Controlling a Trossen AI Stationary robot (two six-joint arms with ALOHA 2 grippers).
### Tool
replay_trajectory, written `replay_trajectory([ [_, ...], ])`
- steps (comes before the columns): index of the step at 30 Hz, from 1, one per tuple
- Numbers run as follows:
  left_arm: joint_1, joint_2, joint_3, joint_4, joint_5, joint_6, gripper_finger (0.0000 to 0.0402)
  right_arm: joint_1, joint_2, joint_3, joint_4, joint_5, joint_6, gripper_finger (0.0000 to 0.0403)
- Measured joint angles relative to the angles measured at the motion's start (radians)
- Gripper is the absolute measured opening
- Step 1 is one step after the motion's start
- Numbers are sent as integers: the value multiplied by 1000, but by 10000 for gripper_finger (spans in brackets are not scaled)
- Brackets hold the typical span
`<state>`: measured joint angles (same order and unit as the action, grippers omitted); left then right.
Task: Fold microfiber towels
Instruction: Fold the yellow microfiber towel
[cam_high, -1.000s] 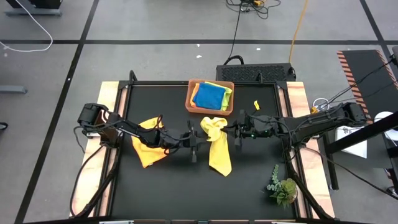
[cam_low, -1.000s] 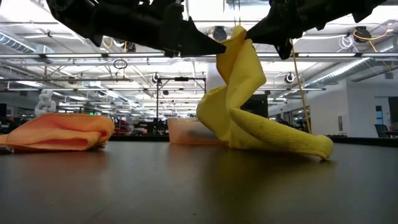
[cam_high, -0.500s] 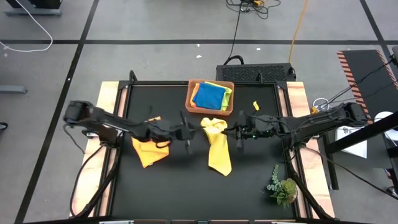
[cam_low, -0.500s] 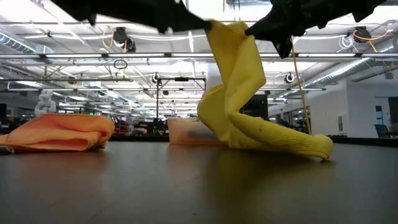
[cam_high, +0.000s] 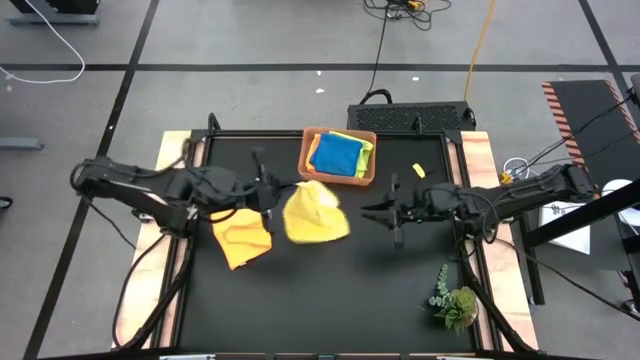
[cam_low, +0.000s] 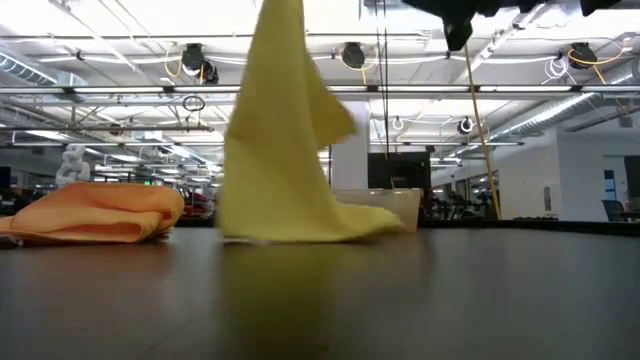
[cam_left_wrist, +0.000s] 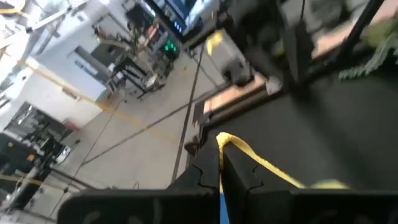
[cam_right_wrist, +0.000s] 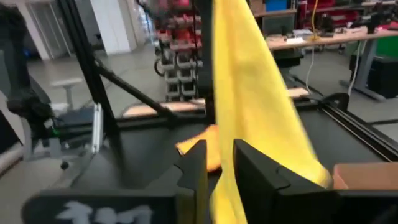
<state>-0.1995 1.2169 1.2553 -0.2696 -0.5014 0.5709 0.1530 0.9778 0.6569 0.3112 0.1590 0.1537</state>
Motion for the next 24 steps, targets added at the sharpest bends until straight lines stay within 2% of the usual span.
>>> replay_trajectory([
  [4,-35,-2,52,-75,0,-1,1,-3,48,0,-5,14,-21,93],
  [8,-53,1,51,-83,2,-2,1,-21,163,-1,16,28,-36,119],
  [18,-45,21,48,-73,-6,-5,1,-41,498,-1,323,21,-95,165],
  [24,-36,24,47,-78,-6,-13,1,-39,557,0,374,-7,-88,177],
])
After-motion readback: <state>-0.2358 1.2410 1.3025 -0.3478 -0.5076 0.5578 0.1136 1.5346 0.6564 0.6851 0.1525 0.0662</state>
